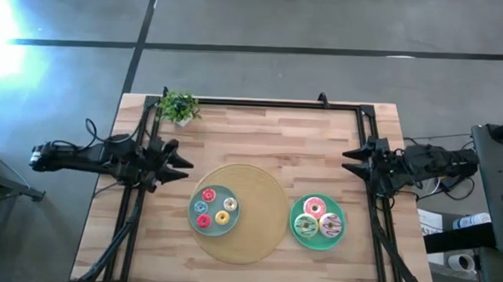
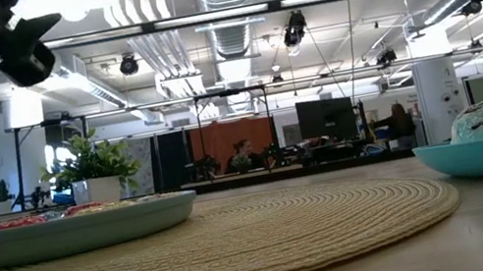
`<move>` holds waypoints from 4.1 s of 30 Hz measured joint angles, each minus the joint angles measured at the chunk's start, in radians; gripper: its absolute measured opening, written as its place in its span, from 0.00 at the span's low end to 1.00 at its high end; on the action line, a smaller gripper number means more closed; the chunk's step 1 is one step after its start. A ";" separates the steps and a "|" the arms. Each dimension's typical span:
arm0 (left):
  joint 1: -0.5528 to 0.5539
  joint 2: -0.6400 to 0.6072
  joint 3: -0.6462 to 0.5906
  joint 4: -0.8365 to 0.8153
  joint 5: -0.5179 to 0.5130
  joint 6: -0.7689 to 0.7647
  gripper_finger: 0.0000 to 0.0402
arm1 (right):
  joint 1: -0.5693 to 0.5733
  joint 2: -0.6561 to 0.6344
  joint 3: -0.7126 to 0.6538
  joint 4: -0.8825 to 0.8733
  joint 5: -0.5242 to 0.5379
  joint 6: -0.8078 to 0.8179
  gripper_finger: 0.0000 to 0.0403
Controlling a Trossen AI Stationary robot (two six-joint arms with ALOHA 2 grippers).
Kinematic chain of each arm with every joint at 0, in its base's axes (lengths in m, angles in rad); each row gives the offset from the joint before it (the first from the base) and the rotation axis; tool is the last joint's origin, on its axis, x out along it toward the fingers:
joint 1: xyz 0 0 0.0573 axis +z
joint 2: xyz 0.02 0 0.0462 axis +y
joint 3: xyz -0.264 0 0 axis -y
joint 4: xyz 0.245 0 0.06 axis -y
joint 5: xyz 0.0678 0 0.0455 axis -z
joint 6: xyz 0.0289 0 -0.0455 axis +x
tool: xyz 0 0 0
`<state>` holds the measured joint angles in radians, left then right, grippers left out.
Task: Pick & Place donuts
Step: Return to Home Position
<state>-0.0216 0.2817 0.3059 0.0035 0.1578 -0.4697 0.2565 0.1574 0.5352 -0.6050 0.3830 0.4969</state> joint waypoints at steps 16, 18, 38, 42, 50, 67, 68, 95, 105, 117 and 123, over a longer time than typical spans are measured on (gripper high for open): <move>0.001 -0.281 -0.222 0.007 -0.109 0.026 0.41 | 0.000 0.014 -0.062 -0.012 0.010 0.000 0.55; 0.001 -0.282 -0.250 0.028 -0.164 0.005 0.41 | 0.000 0.015 -0.062 -0.011 0.010 0.000 0.55; 0.001 -0.263 -0.297 0.023 -0.213 -0.002 0.41 | 0.000 0.015 -0.062 -0.011 0.009 0.000 0.55; -0.002 -0.274 -0.297 0.022 -0.214 -0.002 0.41 | 0.000 0.015 -0.062 -0.011 0.010 0.000 0.55; 0.044 -0.282 -0.298 0.010 -0.112 0.254 0.41 | 0.000 0.015 -0.062 -0.011 0.009 0.000 0.55; 0.114 -0.268 -0.297 0.023 -0.102 0.251 0.41 | 0.000 0.015 -0.062 -0.011 0.009 0.000 0.55; 0.114 -0.263 -0.297 0.023 -0.100 0.231 0.41 | 0.000 0.015 -0.062 -0.011 0.009 0.000 0.55; 0.114 -0.253 -0.296 0.023 -0.106 0.170 0.41 | 0.000 0.015 -0.062 -0.011 0.009 0.000 0.55; 0.114 -0.252 -0.295 0.022 -0.107 0.170 0.41 | -0.021 0.013 -0.076 0.156 0.008 -0.191 0.55; 0.114 -0.252 -0.295 0.022 -0.107 0.170 0.41 | -0.140 0.014 -0.340 0.694 -0.337 -0.445 0.55; 0.114 -0.252 -0.295 0.022 -0.107 0.170 0.41 | -0.140 0.014 -0.451 0.827 -0.361 -0.447 0.55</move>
<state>0.0921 0.0292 0.0109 0.0257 0.0513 -0.2993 0.1162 0.1711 0.0846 0.2223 0.0216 0.0498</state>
